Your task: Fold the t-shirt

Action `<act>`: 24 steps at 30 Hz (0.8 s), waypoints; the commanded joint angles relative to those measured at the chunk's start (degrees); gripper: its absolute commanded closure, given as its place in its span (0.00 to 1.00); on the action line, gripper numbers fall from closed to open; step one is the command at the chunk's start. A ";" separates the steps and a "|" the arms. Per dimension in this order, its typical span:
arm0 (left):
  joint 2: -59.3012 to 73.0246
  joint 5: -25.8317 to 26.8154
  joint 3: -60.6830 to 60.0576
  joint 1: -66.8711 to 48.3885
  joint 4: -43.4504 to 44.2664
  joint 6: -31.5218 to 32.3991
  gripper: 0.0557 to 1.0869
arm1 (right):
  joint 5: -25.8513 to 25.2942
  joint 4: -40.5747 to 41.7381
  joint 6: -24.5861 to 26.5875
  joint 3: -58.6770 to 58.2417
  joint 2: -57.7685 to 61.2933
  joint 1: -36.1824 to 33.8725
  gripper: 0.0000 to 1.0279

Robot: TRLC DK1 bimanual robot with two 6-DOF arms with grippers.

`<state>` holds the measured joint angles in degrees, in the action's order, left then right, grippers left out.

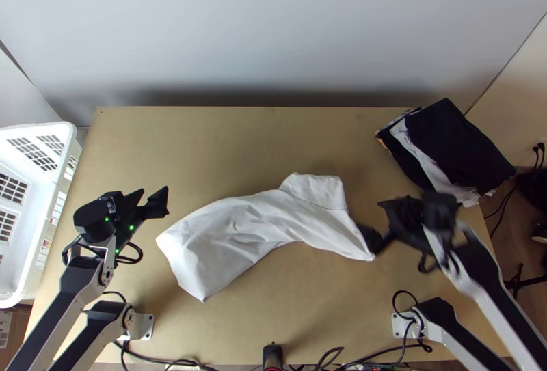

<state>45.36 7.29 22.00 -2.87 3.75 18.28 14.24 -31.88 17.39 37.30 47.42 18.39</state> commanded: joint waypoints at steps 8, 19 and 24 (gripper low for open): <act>0.87 -0.17 1.29 -0.29 -0.67 0.88 0.05 | -2.20 4.19 -34.26 17.37 36.17 4.72 0.04; 0.60 -0.26 2.08 1.03 -2.34 0.53 0.05 | 1.40 1.12 -40.06 21.41 44.25 4.99 0.06; 0.69 -0.26 2.08 0.85 -2.43 0.70 0.05 | 1.76 0.41 -41.65 20.53 42.67 5.34 0.81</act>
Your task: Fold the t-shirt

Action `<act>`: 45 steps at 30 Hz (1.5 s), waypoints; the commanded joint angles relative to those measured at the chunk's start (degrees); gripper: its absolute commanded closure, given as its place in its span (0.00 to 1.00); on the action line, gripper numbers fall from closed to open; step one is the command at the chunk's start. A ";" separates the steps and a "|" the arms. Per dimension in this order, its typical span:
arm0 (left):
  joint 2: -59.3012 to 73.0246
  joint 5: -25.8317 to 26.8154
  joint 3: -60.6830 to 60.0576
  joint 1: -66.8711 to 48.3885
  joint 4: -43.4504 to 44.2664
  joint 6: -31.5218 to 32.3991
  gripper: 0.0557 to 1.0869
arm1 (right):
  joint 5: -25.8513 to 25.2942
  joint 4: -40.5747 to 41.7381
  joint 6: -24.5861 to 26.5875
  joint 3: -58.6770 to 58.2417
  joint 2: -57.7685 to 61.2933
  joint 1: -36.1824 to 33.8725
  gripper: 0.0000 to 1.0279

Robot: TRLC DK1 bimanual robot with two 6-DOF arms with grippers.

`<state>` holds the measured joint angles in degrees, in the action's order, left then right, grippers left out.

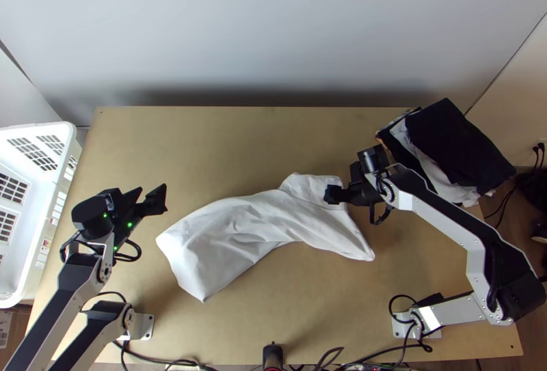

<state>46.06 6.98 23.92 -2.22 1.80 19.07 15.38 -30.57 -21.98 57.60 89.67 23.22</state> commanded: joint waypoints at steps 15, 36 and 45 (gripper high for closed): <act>0.25 0.05 -0.10 -0.51 -1.19 -0.09 0.05 | -12.12 13.25 34.02 -20.95 -46.25 13.78 0.98; 6.41 0.05 -0.63 -1.30 0.57 0.18 0.05 | -9.75 -12.68 54.06 -28.95 -79.12 14.75 0.98; 15.55 1.98 2.53 -2.79 -3.21 -0.88 0.05 | -9.66 -10.48 53.18 -31.06 -78.86 17.47 0.98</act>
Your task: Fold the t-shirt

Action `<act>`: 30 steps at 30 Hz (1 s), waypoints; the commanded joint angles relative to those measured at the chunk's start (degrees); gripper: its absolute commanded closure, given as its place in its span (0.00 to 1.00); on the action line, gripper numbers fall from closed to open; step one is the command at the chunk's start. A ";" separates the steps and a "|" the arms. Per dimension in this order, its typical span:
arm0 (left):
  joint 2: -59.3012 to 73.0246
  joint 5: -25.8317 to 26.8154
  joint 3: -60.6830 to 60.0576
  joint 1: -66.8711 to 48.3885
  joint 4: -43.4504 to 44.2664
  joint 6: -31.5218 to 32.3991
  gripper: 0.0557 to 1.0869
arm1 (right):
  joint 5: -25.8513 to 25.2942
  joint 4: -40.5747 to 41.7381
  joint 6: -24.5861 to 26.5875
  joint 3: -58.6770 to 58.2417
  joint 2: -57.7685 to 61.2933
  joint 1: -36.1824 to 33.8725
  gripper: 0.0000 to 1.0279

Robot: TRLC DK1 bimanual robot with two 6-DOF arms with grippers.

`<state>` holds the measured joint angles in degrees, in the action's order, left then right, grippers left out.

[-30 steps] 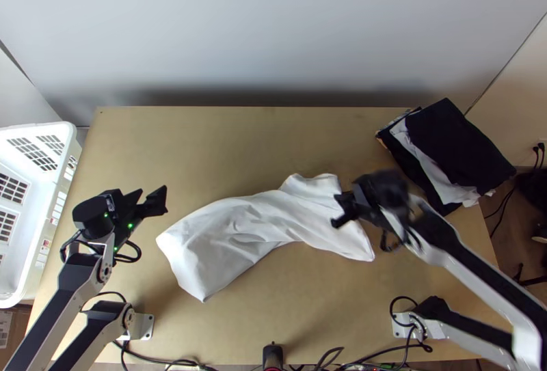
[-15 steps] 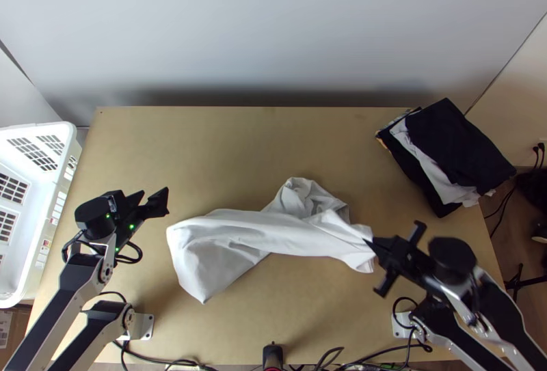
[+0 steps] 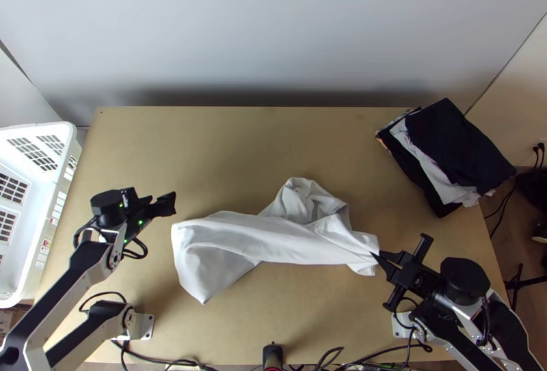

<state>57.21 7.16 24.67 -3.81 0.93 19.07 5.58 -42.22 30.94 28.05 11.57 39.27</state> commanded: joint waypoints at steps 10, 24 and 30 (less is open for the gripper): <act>12.49 14.64 16.82 1.27 -33.01 2.90 0.05 | 0.04 3.19 -1.67 -2.21 1.61 1.34 0.98; 14.07 26.68 8.12 5.22 -23.87 12.48 0.05 | -0.05 6.18 -4.66 -1.60 5.65 -0.51 0.98; 18.64 26.33 8.47 2.23 -21.93 12.22 0.05 | -0.05 5.39 -5.01 -0.72 5.92 -2.44 0.98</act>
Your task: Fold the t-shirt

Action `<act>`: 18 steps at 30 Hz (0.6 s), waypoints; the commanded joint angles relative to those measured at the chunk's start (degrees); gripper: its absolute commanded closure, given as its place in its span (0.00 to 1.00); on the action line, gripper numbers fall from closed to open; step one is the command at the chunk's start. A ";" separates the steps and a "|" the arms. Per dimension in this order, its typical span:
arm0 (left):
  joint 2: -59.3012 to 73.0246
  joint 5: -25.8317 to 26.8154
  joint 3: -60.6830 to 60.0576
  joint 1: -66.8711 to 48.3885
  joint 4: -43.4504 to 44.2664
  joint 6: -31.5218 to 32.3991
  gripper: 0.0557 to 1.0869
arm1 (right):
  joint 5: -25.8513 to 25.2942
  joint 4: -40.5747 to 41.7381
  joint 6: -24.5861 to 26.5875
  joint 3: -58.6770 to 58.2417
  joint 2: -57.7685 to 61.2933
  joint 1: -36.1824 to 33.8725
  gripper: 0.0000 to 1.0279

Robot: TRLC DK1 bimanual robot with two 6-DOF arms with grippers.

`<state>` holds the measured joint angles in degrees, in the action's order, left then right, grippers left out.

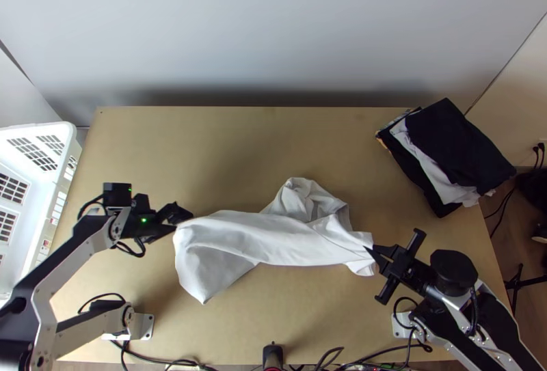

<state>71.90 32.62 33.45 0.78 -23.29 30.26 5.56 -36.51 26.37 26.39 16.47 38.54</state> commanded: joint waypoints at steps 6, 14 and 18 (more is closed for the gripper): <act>0.35 0.51 -0.49 -2.36 3.25 2.35 0.62 | -0.11 -0.40 -1.15 0.94 1.02 -2.33 0.98; -5.63 -3.88 -0.93 -6.40 7.20 0.68 0.97 | -0.11 0.65 -1.32 0.33 1.37 -2.33 0.98; -13.01 -3.79 1.79 -1.65 9.31 2.87 0.97 | -0.46 1.44 -1.50 -0.20 1.37 -2.51 0.98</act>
<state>67.07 29.45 32.95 -3.75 -17.23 32.10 5.39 -36.03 25.10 26.81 17.65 36.29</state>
